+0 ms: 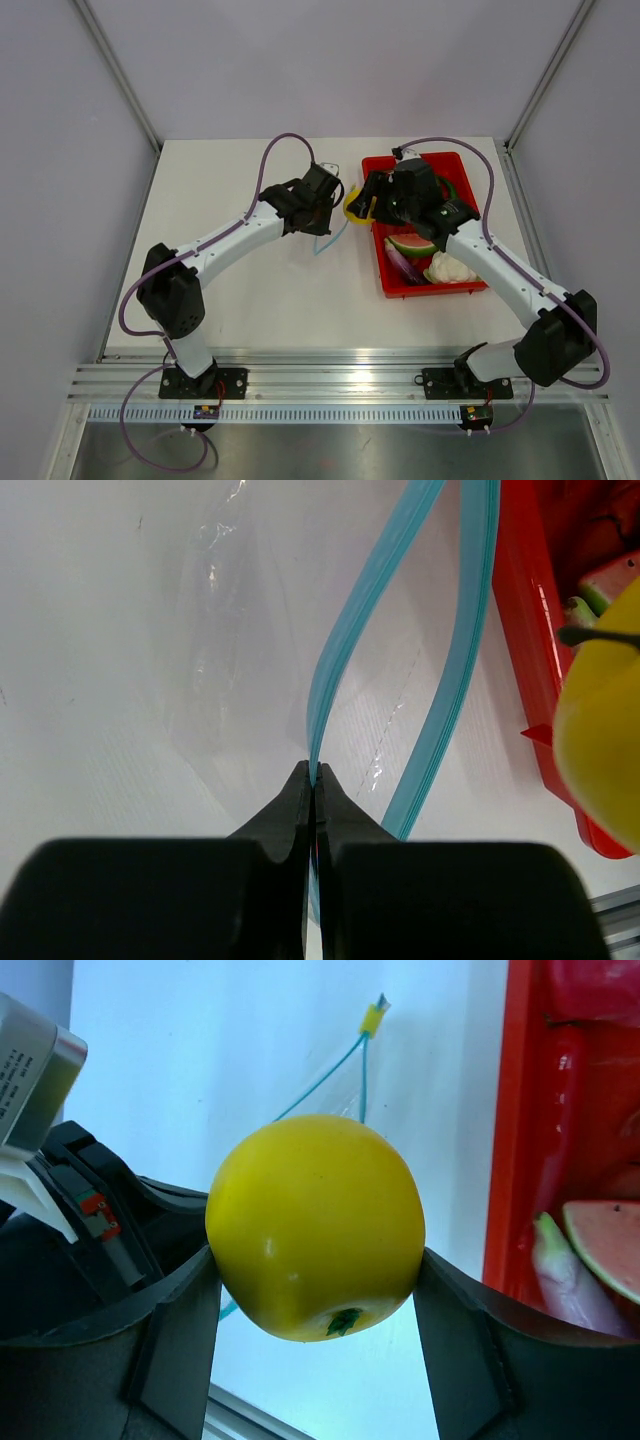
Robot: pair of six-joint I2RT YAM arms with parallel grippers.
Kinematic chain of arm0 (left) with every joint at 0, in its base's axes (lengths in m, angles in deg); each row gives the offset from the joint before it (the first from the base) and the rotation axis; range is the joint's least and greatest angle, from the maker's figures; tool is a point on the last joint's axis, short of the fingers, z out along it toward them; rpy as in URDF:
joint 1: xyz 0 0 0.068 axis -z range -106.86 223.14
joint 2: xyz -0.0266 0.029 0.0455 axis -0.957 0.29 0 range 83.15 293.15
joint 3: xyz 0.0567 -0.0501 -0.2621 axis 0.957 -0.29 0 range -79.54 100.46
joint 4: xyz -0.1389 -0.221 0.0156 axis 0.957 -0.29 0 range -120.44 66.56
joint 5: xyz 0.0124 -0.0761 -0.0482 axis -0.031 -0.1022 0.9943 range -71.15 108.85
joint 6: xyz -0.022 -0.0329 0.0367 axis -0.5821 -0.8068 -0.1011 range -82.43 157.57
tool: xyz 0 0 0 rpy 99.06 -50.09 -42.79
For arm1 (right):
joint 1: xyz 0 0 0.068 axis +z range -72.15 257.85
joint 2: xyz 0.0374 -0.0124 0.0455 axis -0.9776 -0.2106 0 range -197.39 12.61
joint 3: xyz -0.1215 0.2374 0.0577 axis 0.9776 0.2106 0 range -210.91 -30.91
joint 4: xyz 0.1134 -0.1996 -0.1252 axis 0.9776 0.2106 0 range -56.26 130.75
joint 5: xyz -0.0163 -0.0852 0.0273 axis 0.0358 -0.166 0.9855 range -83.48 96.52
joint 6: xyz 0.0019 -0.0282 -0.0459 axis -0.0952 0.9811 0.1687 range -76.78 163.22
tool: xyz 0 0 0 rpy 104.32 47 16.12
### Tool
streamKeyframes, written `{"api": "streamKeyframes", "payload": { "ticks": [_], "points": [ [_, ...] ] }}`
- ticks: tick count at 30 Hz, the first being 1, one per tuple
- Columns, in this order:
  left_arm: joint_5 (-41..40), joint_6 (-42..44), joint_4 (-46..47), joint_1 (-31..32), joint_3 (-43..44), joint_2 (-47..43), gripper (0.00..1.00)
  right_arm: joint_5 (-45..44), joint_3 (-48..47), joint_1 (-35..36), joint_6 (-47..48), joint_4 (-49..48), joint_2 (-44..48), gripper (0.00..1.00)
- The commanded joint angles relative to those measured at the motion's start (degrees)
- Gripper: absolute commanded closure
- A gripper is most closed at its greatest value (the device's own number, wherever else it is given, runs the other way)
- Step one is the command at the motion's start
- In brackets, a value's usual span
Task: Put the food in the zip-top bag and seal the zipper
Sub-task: Place the fake fruit in the zipper food storage bag.
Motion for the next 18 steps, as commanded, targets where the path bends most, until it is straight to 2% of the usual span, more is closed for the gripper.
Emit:
{"api": "streamKeyframes", "payload": {
  "ticks": [1, 10, 18],
  "points": [
    [-0.62, 0.15, 0.71, 0.19, 2.78, 0.12, 1.0, 4.09, -2.21, 1.03, -3.58, -4.42, -2.07, 0.52],
    [0.69, -0.03, 0.8, 0.19, 3.05, -0.32, 1.0, 5.86, -2.3, 3.05, -5.87, -8.2, -9.81, 0.52],
    [3.5, -0.03, 1.5, 0.19, 3.92, -1.46, 1.0, 3.75, -3.17, 3.05, -6.13, -7.07, -13.85, 0.52]
  ]
}}
